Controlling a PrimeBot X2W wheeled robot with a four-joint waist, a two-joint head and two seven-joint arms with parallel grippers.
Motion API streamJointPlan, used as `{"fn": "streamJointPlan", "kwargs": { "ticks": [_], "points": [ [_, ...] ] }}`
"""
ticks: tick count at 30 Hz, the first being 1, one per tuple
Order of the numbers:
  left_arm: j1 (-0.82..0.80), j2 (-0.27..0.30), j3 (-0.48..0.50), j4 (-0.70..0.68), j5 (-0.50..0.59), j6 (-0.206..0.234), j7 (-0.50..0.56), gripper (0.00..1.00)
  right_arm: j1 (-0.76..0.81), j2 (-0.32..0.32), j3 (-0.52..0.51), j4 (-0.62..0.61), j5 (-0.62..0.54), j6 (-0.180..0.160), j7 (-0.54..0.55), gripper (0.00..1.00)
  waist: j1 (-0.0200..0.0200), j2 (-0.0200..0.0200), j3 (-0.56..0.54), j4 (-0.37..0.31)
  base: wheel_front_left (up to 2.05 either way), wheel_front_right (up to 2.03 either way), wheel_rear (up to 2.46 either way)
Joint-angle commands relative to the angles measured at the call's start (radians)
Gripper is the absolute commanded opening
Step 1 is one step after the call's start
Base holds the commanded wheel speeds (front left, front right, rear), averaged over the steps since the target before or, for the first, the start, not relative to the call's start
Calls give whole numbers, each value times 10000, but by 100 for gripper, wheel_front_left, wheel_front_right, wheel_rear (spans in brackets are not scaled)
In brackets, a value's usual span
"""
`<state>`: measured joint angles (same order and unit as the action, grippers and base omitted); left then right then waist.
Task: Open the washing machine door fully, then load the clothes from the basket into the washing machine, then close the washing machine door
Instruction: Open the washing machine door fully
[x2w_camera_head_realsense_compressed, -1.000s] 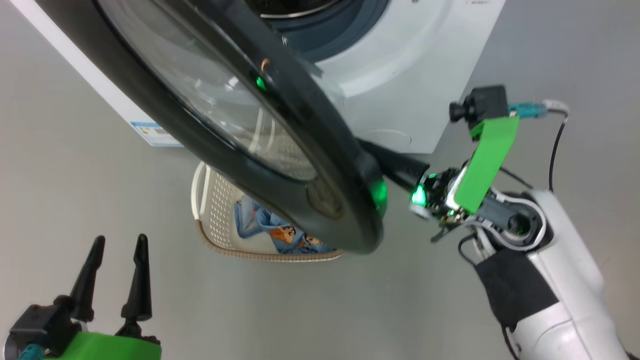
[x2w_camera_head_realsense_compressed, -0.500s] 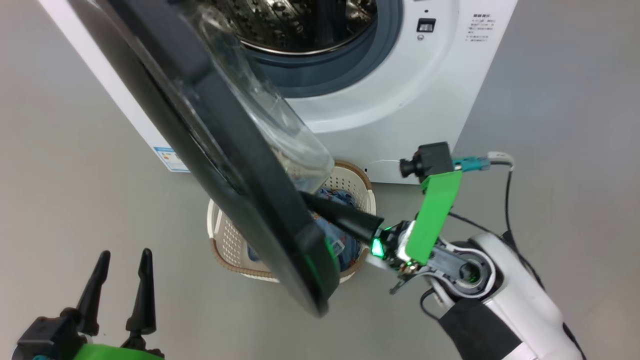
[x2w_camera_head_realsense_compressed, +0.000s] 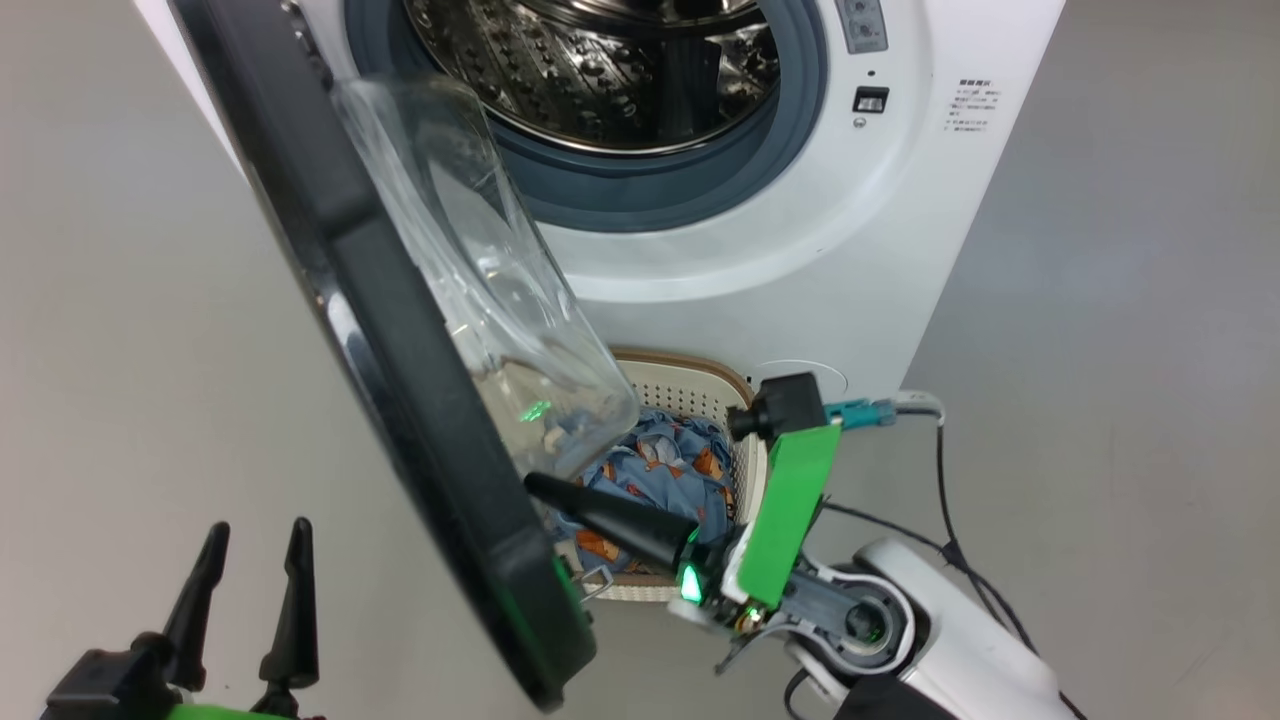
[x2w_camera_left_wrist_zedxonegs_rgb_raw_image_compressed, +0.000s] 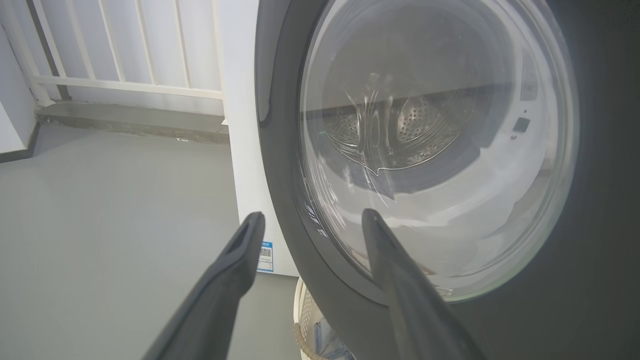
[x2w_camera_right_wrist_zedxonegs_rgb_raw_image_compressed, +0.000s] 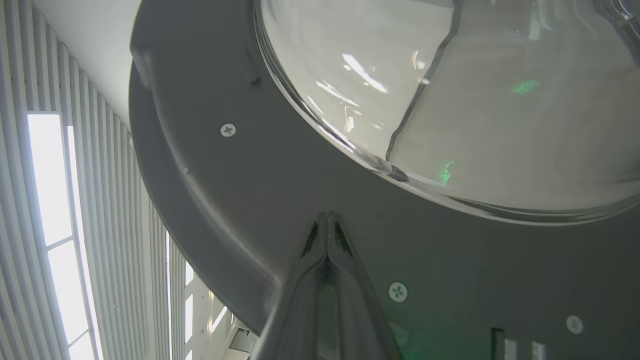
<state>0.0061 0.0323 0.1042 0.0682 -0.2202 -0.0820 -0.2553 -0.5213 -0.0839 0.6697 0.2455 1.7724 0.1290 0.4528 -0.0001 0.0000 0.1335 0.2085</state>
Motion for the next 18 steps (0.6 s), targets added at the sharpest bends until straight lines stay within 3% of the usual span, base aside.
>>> {"fn": "streamJointPlan", "kwargs": {
  "ticks": [1,18],
  "points": [
    [3,179,321,-226,-100,68,-65,100,147,336,414,-243,179,17,-137,0,1,0,-96,59,0,0,0],
    [158,179,231,-123,-44,-4,-65,100,-10,336,1966,141,929,17,-1700,0,1,0,-473,181,0,0,0]
  ]
}}
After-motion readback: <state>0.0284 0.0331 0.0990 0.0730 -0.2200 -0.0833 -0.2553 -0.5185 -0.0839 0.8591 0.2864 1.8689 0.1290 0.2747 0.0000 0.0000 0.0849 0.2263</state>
